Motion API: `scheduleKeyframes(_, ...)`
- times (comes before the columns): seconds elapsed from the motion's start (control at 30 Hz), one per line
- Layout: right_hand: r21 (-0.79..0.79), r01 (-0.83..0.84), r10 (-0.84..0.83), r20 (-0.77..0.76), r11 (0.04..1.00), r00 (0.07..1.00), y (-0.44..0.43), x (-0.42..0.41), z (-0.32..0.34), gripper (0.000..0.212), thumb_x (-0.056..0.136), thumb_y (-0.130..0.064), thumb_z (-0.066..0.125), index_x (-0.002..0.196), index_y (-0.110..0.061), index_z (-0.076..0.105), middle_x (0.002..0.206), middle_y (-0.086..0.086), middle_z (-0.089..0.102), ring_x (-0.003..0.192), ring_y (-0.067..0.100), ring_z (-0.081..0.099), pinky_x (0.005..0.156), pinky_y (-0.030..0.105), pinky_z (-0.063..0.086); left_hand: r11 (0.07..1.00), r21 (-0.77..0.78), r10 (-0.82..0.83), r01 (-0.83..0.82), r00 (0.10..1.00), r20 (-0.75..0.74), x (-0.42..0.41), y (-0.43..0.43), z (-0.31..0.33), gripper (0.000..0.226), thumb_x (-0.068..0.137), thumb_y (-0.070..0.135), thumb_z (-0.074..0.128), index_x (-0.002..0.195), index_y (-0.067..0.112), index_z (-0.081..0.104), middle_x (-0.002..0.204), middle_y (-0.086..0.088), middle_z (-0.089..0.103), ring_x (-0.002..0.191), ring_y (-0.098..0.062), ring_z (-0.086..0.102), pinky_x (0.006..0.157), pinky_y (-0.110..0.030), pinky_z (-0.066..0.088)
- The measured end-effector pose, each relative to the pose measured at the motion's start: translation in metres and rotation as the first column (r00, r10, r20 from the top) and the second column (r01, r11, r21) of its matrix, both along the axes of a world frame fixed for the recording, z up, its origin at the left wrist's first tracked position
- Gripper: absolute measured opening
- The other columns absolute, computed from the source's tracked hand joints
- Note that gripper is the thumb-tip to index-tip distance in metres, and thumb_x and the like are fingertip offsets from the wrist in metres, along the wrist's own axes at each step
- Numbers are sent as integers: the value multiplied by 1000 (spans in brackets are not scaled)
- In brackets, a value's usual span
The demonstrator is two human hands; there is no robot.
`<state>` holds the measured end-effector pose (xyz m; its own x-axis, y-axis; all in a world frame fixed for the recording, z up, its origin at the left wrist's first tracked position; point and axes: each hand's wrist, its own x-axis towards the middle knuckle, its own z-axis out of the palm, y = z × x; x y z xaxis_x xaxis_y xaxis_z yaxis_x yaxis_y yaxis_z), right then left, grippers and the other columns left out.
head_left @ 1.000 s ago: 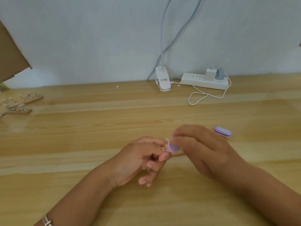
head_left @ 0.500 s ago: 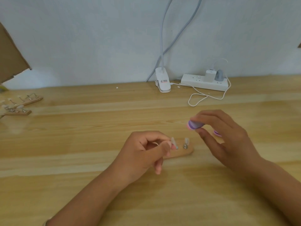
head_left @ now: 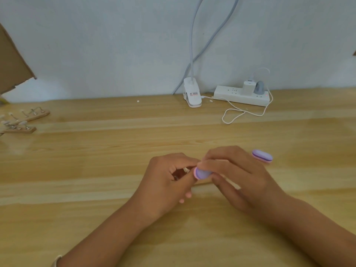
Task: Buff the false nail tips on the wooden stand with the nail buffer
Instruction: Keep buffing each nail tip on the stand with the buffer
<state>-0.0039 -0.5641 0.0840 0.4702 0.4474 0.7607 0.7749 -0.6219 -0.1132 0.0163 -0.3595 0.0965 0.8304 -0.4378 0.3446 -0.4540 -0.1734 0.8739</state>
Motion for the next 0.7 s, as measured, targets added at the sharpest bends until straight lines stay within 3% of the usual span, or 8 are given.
scheduleKeyframes(0.1,31,158,-157,-22,987,987,-13,8,4,28,85,14,68,106,-4,73,108,4,66,100,19,63,87,25,49,999,-7,54,-54,998,-18,2,1,-1,14,89,12,68,88,23,77,78,6,69,43,-15,62,36,-28,47)
scheduleKeyframes(0.17,100,188,-186,-32,977,982,-15,7,6,26,87,10,68,108,-4,71,109,-1,64,102,18,62,88,27,49,998,-7,66,-67,997,-37,4,0,-2,14,89,12,68,87,22,78,79,5,71,42,-16,61,37,-26,46)
scheduleKeyframes(0.3,50,33,-34,26,998,999,9,-2,0,22,95,2,57,111,-3,71,110,8,65,103,19,61,96,20,42,1000,-22,-8,7,999,-48,2,0,1,10,86,35,69,89,29,77,74,4,71,44,-16,63,39,-25,47)
scheduleKeyframes(0.37,-18,49,-48,53,999,997,6,1,3,22,96,5,56,106,-2,74,107,11,66,98,21,62,94,19,43,1000,-17,-2,1,999,-35,1,0,2,15,85,39,68,88,28,77,71,3,70,42,-17,61,40,-22,45)
scheduleKeyframes(0.47,65,154,-156,27,986,987,-9,6,7,23,87,8,65,107,-2,72,106,7,67,100,20,62,93,21,46,1000,-9,11,-12,997,-78,2,1,3,11,89,28,66,86,23,76,68,-11,69,39,-18,58,41,-18,40)
scheduleKeyframes(0.57,137,73,-78,31,988,996,-3,2,4,25,91,2,63,114,-8,66,111,1,64,105,18,61,94,23,46,999,-43,-34,28,989,-145,2,0,5,14,92,24,62,87,19,73,69,-2,69,40,-17,58,42,-21,42)
scheduleKeyframes(0.63,78,-20,15,53,997,998,6,-1,-1,27,93,2,62,117,-11,62,113,5,63,105,20,60,96,24,45,996,-36,-83,78,985,-151,1,0,6,15,92,23,57,89,14,70,66,3,66,42,-17,58,45,-24,44)
scheduleKeyframes(0.7,36,-11,9,64,999,998,2,1,1,30,92,5,62,116,-13,61,112,5,64,103,19,61,93,24,46,994,-43,-105,99,980,-170,2,0,7,18,92,21,53,89,10,67,65,4,61,41,-18,57,47,-25,45)
